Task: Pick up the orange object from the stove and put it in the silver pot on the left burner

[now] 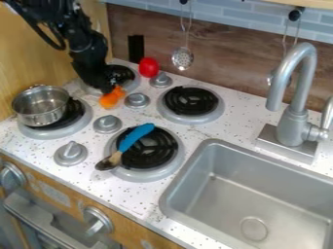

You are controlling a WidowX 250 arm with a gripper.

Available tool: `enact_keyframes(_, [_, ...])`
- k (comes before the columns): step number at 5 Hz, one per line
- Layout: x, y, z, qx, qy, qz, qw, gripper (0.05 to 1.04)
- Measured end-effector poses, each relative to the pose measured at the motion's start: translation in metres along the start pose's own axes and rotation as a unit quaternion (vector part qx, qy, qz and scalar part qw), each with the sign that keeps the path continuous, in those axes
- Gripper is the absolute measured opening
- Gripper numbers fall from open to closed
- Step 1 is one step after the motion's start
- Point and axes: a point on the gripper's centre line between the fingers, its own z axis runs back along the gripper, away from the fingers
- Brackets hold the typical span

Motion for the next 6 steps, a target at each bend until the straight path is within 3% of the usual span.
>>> enact_keyframes(2, [0.0, -0.005, -0.019, -0.04, -0.006, 0.011, 0.9991, 1.008])
enact_keyframes(3, [-0.002, -0.011, -0.034, -0.058, 0.004, 0.012, 0.9983, 0.955])
enact_keyframes(4, [-0.002, -0.01, -0.036, -0.053, 0.004, 0.015, 0.9985, 0.676])
enact_keyframes(5, [-0.002, -0.009, -0.036, -0.044, 0.006, 0.014, 0.9989, 0.545])
enact_keyframes(6, [-0.003, -0.009, -0.038, -0.041, 0.008, 0.012, 0.9991, 0.541])
